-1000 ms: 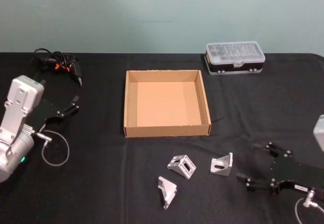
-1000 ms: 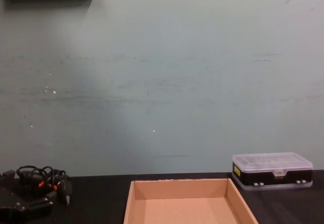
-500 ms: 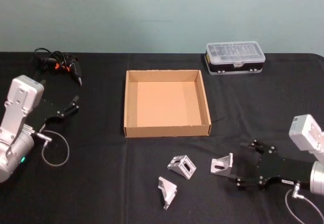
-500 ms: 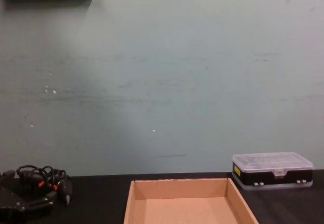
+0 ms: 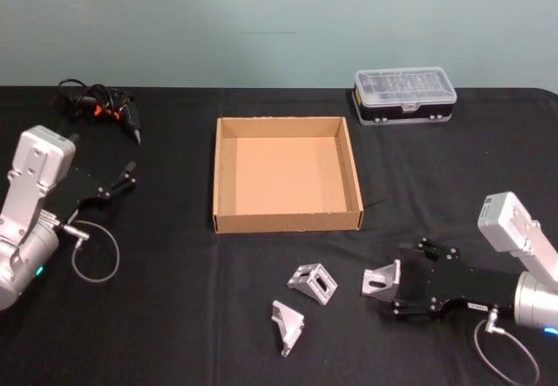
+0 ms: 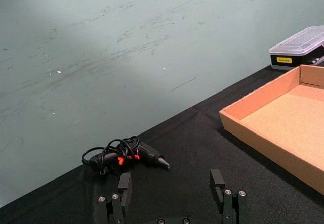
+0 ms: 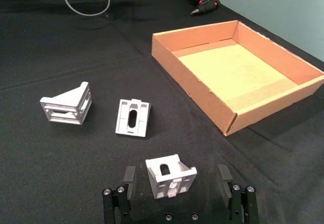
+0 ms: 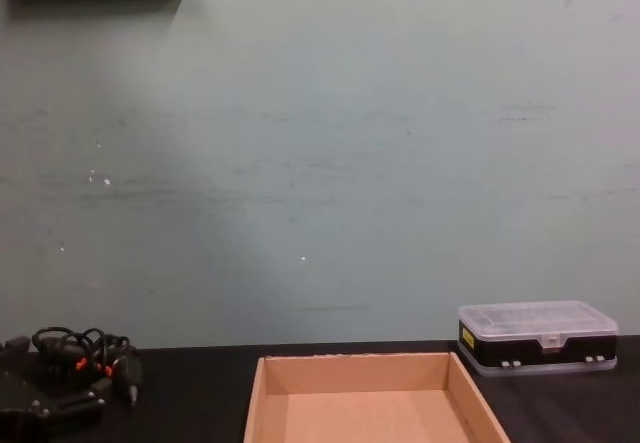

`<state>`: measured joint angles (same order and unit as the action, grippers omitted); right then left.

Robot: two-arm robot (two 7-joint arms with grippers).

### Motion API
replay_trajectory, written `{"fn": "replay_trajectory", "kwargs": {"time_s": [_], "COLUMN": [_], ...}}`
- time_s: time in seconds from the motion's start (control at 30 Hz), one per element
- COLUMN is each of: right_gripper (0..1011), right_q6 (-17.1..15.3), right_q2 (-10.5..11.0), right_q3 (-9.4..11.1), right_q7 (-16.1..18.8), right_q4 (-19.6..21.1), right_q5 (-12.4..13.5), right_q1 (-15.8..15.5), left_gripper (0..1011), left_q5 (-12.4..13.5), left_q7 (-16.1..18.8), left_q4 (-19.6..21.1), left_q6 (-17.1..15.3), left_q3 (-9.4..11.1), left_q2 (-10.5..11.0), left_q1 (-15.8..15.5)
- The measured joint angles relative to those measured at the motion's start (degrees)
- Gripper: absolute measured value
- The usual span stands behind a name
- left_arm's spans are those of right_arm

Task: Use one hand to pick up the angle iron from the table and place it into the box.

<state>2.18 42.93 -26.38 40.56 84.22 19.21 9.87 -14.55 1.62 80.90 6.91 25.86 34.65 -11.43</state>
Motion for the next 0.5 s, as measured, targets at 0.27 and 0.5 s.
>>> {"fn": "replay_trajectory", "kwargs": {"time_s": [0.27, 0.5], "right_gripper": [1004, 1004], "right_q6": [0.9, 0.8], "right_q2": [-1.5, -2.6], "right_q3": [-1.4, -2.1], "right_q7": [1.9, 2.2], "right_q4": [-2.6, -4.4], "right_q5": [-0.6, -0.6], "right_q1": [2.3, 3.5], "left_gripper": [1011, 1011], "left_q5": [0.0, 0.0], "left_q7": [0.0, 0.0], "left_q4": [0.0, 0.0], "left_q6": [0.0, 0.0], "left_q3": [0.0, 0.0], "left_q2": [0.0, 0.0], "left_q1": [0.0, 0.0]}}
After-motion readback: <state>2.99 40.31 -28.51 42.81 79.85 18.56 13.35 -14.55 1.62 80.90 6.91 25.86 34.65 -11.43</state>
